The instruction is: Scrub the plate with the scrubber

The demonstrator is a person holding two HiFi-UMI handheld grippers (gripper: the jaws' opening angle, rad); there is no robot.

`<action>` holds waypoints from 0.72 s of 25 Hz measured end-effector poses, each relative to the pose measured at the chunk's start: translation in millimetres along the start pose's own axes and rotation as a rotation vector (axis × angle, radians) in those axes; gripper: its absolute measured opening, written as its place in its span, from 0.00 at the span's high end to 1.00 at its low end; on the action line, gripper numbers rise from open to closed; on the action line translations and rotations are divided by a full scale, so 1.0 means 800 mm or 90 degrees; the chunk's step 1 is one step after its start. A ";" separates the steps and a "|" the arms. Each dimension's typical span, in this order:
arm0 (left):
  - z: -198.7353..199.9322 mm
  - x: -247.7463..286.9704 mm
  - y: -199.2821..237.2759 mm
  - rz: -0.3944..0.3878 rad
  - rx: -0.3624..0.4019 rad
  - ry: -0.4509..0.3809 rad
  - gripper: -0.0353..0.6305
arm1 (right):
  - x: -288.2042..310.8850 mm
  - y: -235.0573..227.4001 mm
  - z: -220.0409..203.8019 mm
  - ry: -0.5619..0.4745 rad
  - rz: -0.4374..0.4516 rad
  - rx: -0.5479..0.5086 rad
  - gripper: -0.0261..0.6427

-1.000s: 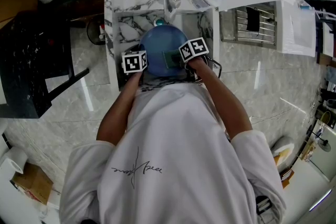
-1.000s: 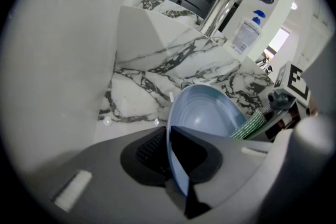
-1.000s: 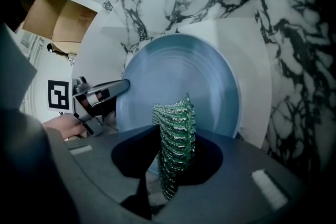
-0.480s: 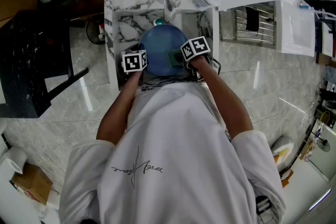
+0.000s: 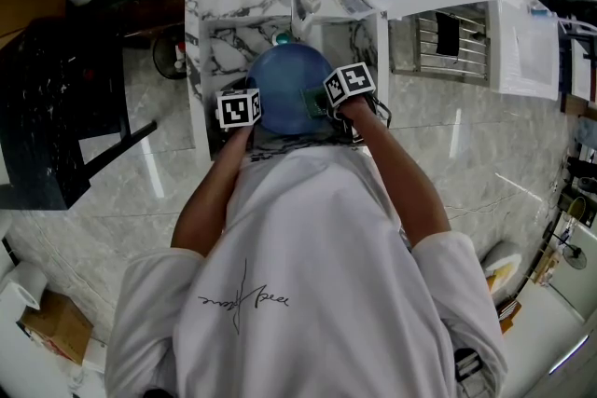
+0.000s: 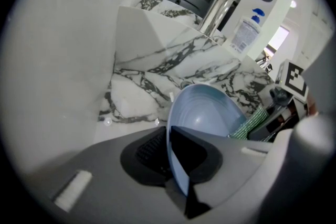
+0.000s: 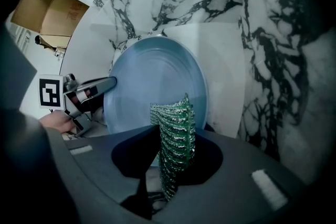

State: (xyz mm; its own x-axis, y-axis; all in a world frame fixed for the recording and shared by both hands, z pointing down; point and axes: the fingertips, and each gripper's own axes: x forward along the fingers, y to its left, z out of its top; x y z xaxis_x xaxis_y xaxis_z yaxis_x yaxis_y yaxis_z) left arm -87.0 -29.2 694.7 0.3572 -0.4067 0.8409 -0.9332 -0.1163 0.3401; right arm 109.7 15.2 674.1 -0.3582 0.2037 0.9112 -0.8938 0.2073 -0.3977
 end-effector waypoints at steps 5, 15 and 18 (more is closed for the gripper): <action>0.001 -0.001 0.000 0.003 0.002 0.001 0.88 | -0.004 -0.008 0.002 -0.014 -0.016 0.034 0.86; 0.001 -0.001 0.002 0.009 0.007 0.001 0.88 | -0.013 -0.020 0.010 -0.048 -0.050 0.063 0.86; 0.004 -0.002 0.003 0.016 0.019 -0.003 0.88 | -0.019 -0.023 0.015 -0.071 -0.056 0.069 0.86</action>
State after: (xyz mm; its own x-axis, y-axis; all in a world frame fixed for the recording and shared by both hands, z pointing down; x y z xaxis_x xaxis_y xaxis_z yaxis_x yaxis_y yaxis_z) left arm -90.4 -31.4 692.9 0.3331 -0.4143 0.8470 -0.9428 -0.1332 0.3056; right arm 128.5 -3.5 668.8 -0.2999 0.0801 0.9506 -0.9446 0.1143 -0.3076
